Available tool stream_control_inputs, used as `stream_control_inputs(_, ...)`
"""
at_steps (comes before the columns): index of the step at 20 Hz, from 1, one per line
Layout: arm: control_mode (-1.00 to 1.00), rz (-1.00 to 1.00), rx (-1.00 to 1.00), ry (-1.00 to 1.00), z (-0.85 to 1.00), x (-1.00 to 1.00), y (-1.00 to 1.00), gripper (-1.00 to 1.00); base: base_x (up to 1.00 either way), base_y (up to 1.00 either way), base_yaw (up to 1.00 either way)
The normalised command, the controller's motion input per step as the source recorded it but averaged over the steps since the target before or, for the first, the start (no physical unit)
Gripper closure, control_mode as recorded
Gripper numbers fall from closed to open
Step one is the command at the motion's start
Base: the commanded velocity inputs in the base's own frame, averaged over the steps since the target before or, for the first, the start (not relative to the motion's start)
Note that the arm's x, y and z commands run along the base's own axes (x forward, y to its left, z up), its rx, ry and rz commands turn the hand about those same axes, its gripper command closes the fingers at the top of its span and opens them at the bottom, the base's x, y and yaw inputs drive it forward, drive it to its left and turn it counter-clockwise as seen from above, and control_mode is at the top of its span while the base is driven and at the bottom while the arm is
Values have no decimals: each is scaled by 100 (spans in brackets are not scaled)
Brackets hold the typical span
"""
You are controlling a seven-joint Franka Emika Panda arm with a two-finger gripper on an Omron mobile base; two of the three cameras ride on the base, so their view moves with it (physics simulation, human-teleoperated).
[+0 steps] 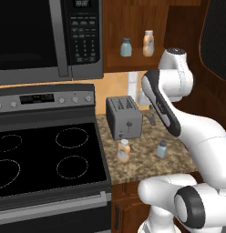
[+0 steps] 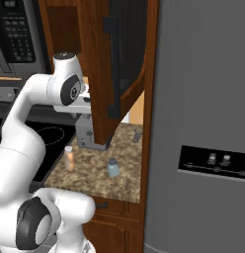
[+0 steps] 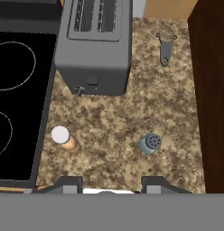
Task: Put the shaker and condiment bottle from the counter next to their counterparts in the cabinet.
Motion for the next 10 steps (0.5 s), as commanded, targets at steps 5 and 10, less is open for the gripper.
stream_control_inputs(5, -100, -1, -9, 7, 0, 0, 11, -100, 0, 0, 0)
stream_control_inputs(10, -100, -25, -33, 0, 0, 1, 47, -100, 0, 0, 0)
